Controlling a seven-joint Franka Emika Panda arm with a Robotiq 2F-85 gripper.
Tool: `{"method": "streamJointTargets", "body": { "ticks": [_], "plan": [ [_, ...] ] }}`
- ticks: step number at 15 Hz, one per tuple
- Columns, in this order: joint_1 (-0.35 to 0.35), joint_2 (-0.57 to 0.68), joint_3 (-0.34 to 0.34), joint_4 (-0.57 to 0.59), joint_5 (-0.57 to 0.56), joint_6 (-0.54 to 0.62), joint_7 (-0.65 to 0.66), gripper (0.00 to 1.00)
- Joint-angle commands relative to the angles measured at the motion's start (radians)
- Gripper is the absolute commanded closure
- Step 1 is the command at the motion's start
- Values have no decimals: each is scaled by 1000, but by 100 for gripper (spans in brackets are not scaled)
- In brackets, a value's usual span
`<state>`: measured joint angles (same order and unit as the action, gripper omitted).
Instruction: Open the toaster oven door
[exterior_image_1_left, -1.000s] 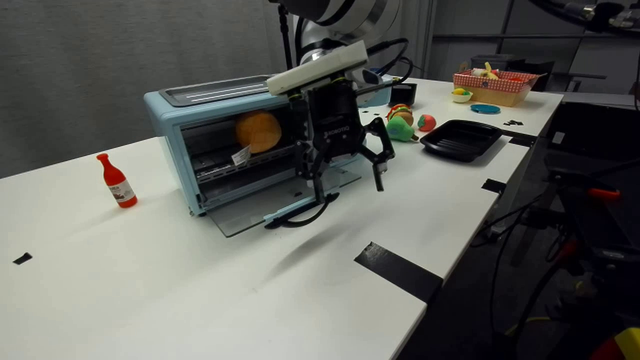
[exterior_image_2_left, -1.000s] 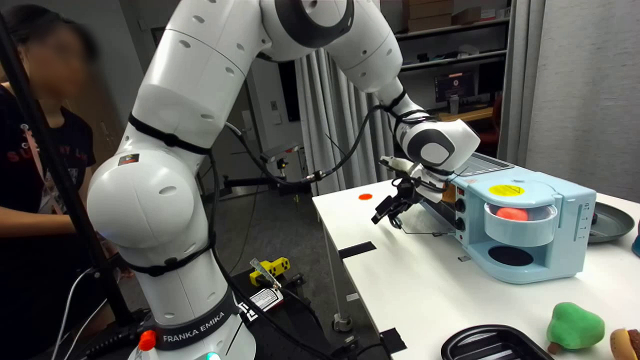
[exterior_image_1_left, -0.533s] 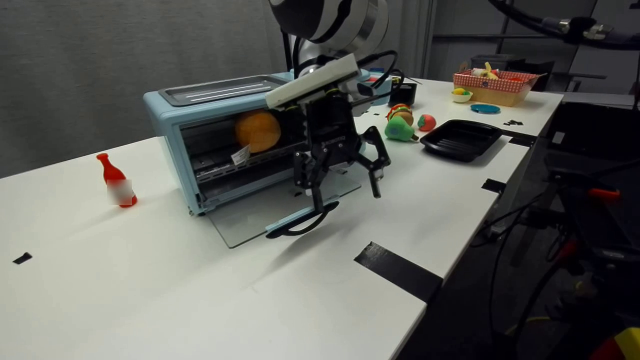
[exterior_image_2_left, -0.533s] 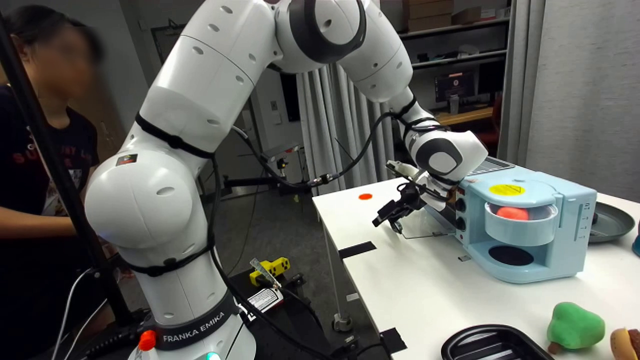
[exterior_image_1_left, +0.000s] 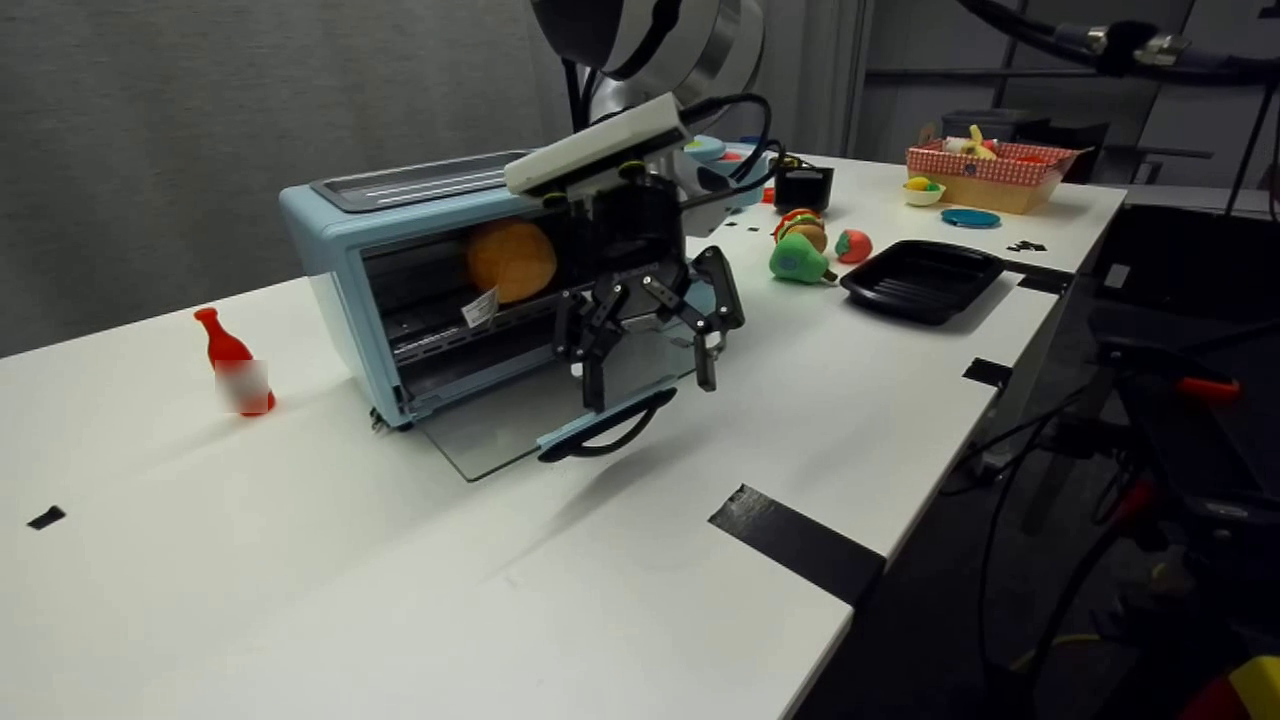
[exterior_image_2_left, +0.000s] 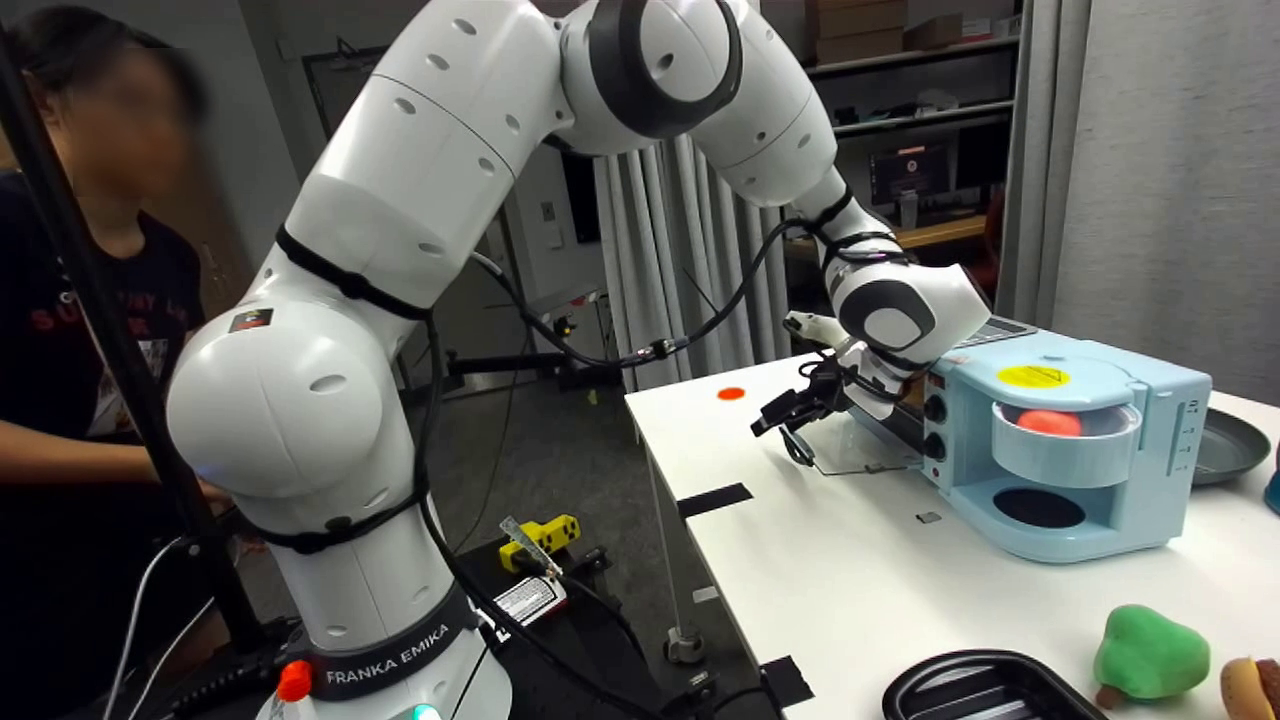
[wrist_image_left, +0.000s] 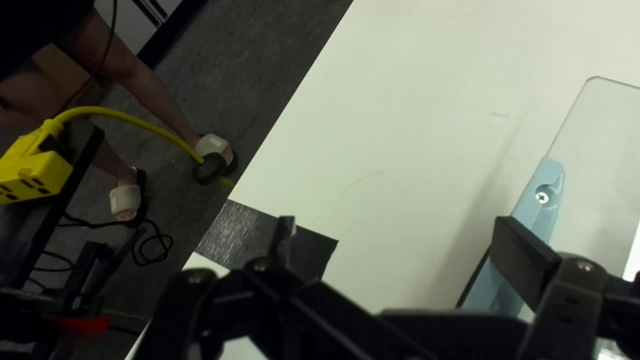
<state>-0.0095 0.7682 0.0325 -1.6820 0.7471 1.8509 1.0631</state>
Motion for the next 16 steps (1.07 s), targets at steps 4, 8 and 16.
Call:
{"method": "streamJointTargets", "body": {
  "ticks": [4, 8, 16],
  "plan": [
    [-2, 38, -30, 66, 42, 29, -17, 0],
    [64, 7, -73, 22, -52, 170, 9, 0],
    [130, -72, -68, -82, -162, 405, 28, 0]
  ]
}}
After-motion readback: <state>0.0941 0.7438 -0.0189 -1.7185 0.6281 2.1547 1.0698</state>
